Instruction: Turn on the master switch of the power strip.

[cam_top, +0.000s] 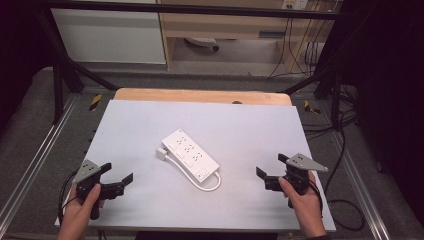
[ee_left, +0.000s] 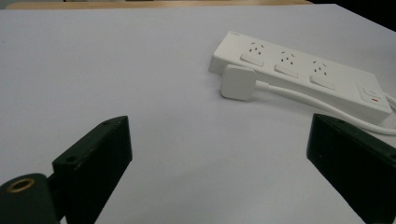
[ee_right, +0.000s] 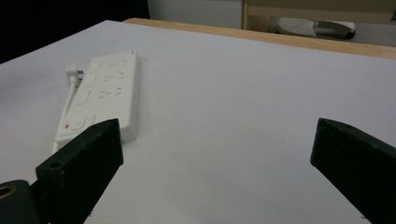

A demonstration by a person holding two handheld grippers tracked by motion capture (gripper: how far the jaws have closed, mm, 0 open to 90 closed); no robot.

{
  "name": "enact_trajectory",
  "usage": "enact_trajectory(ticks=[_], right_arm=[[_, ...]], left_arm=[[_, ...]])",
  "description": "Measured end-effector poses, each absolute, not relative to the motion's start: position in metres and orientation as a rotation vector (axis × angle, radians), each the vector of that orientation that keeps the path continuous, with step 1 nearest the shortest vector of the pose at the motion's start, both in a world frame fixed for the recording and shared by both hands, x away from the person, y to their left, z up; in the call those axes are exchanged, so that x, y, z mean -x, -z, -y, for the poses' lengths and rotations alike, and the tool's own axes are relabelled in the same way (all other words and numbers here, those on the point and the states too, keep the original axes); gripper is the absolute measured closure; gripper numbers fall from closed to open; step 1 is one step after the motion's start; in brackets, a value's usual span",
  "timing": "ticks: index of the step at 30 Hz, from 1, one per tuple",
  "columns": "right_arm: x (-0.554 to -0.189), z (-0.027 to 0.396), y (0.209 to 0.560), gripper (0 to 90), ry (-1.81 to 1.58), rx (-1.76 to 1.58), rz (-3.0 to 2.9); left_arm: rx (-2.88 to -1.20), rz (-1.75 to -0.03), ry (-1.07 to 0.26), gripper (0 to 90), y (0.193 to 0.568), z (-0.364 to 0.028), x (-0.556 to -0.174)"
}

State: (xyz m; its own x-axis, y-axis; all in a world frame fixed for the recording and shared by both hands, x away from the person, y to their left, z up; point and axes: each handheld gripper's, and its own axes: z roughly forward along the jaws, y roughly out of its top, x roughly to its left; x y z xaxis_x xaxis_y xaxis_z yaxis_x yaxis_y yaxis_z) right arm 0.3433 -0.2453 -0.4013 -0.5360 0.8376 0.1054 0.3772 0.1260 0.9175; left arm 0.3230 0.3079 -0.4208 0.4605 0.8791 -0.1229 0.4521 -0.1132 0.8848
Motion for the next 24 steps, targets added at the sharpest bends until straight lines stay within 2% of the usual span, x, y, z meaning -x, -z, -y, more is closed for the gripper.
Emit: enact_trajectory(ticks=[15, 24], right_arm=[[-0.357, 0.219, 0.386, 2.4, -1.435, -1.139, -2.018], [-0.362, 0.204, 0.375, 5.8, -1.476, -1.132, -2.006]], left_arm=[[-1.751, -1.130, -0.556, 6.7, 0.421, -0.307, -0.322], [-1.758, -1.127, -0.558, 6.6, 0.421, -0.306, -0.322]])
